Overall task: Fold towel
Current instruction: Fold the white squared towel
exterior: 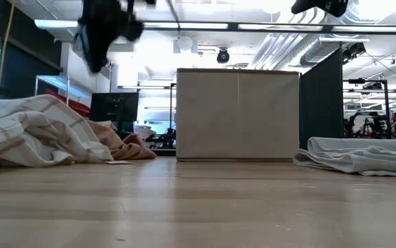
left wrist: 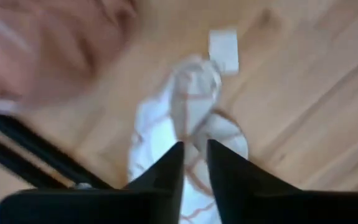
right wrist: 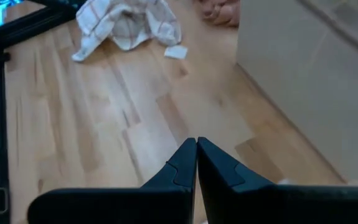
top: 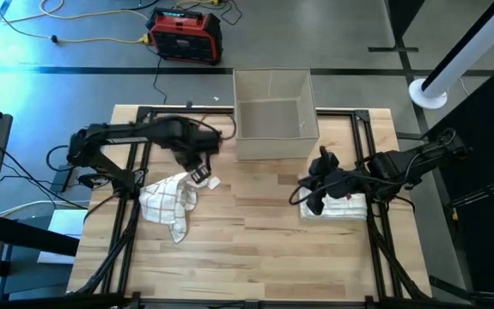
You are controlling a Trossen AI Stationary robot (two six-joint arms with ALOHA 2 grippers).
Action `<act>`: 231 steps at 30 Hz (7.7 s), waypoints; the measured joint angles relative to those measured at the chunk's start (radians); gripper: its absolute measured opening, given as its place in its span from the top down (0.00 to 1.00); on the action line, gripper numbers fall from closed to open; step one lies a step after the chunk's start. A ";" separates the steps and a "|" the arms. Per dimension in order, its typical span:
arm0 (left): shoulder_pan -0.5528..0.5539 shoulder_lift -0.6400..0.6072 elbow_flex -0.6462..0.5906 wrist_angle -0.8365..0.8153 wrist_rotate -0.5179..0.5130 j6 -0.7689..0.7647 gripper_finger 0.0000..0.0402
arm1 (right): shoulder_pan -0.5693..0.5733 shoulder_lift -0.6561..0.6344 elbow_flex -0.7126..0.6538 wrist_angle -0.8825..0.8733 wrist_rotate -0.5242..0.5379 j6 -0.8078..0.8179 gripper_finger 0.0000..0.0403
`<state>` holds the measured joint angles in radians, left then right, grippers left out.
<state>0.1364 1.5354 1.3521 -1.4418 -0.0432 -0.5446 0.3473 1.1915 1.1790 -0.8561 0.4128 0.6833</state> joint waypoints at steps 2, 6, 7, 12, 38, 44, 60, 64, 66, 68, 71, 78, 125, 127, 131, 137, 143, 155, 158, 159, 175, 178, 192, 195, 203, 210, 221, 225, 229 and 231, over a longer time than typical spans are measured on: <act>0.009 0.001 -0.103 0.032 0.055 -0.001 0.69 | 0.000 0.000 0.000 -0.008 -0.007 0.016 1.00; 0.024 0.001 -0.298 0.055 0.084 0.005 0.55 | 0.006 0.000 0.000 -0.025 -0.006 0.016 1.00; 0.031 0.001 -0.336 0.069 0.116 0.019 0.54 | 0.008 0.000 0.000 -0.028 -0.002 0.012 1.00; 0.035 -0.009 -0.368 0.010 0.160 0.046 0.76 | 0.009 0.000 0.000 -0.045 0.029 -0.010 1.00; -0.058 0.044 0.376 0.165 -0.038 -0.042 1.00 | -0.041 0.003 0.002 0.139 0.002 -0.166 0.83; -0.058 0.062 0.226 0.278 -0.040 -0.038 1.00 | -0.041 0.027 0.002 0.093 0.003 -0.181 0.65; -0.101 0.180 0.237 0.806 0.312 -0.078 0.78 | -0.039 0.040 0.001 -0.097 0.038 -0.139 0.58; -0.089 0.212 0.236 0.765 0.375 -0.074 0.64 | -0.039 0.040 0.001 -0.119 0.008 -0.141 0.58; -0.088 0.196 0.236 0.685 0.387 -0.074 0.60 | -0.039 0.040 0.001 -0.118 -0.006 -0.141 0.58; -0.091 0.165 0.236 0.600 0.396 -0.057 0.57 | -0.039 0.040 0.001 -0.107 -0.012 -0.135 0.58; -0.098 0.107 0.236 0.490 0.432 -0.046 0.54 | -0.039 0.040 0.001 -0.072 -0.019 -0.115 0.58; -0.132 0.041 0.236 0.158 0.163 0.123 0.47 | -0.039 0.049 0.001 0.166 -0.049 -0.062 0.58; -0.242 -0.559 -0.556 0.442 0.037 0.173 0.63 | -0.008 1.114 1.171 -0.510 -0.040 -0.186 0.95; -0.242 -0.559 -0.556 0.467 0.015 0.174 0.63 | -0.002 1.064 1.163 -0.483 -0.061 -0.140 0.97; -0.242 -0.559 -0.556 0.510 -0.016 0.173 0.63 | 0.042 0.953 1.177 -0.487 -0.022 -0.064 1.00; -0.242 -0.552 -0.556 0.635 -0.030 0.187 0.63 | 0.161 0.771 1.174 -0.548 0.102 0.100 1.00; -0.242 -0.511 -0.556 0.850 -0.049 0.310 0.63 | 0.296 0.671 1.172 -0.547 0.263 0.229 1.00; -0.243 -0.384 -0.555 1.179 0.083 0.330 0.63 | 0.272 0.605 1.172 -0.377 0.283 -0.018 1.00; -0.250 -0.340 -0.555 1.179 0.087 0.326 0.63 | 0.290 0.607 1.167 -0.597 0.274 0.169 1.00; -0.253 -0.324 -0.555 1.178 0.087 0.322 0.63 | 0.301 0.607 1.158 -0.673 0.275 0.245 1.00; -0.246 0.083 -0.555 1.364 0.233 0.636 0.57 | 0.418 0.545 0.749 -0.635 0.111 0.577 1.00; -0.239 0.152 -0.555 1.354 0.273 0.652 0.53 | 0.434 0.546 0.738 -0.606 0.125 0.578 1.00; -0.228 0.249 -0.512 1.246 0.139 0.537 0.96 | 0.467 0.546 0.737 -0.641 0.196 0.596 1.00; -0.235 0.185 -0.472 1.041 0.135 0.457 0.97 | 0.467 0.540 0.737 -0.646 0.233 0.595 1.00; -0.274 -0.180 -0.261 0.513 0.111 0.358 1.00 | 0.459 0.488 0.735 -0.718 0.285 0.609 1.00; -0.247 -0.339 -0.270 0.470 0.070 0.263 1.00 | 0.393 0.405 0.472 -0.679 0.224 0.657 1.00; -0.207 -0.289 -0.540 0.774 0.116 0.194 1.00 | 0.354 0.090 -0.290 0.128 0.143 0.688 1.00; -0.173 -0.280 -0.561 0.813 0.137 0.187 1.00 | 0.332 0.052 -0.404 0.130 0.098 0.790 1.00; -0.137 -0.279 -0.559 0.851 0.178 0.180 1.00 | 0.298 0.015 -0.425 0.097 0.018 0.823 1.00; -0.123 -0.281 -0.559 0.875 0.185 0.178 1.00 | 0.282 -0.005 -0.393 0.067 -0.036 0.771 0.99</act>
<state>0.0138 1.2549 0.7932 -0.5667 0.1419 -0.3666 0.6294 1.1863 0.7863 -0.7887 0.3767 1.4547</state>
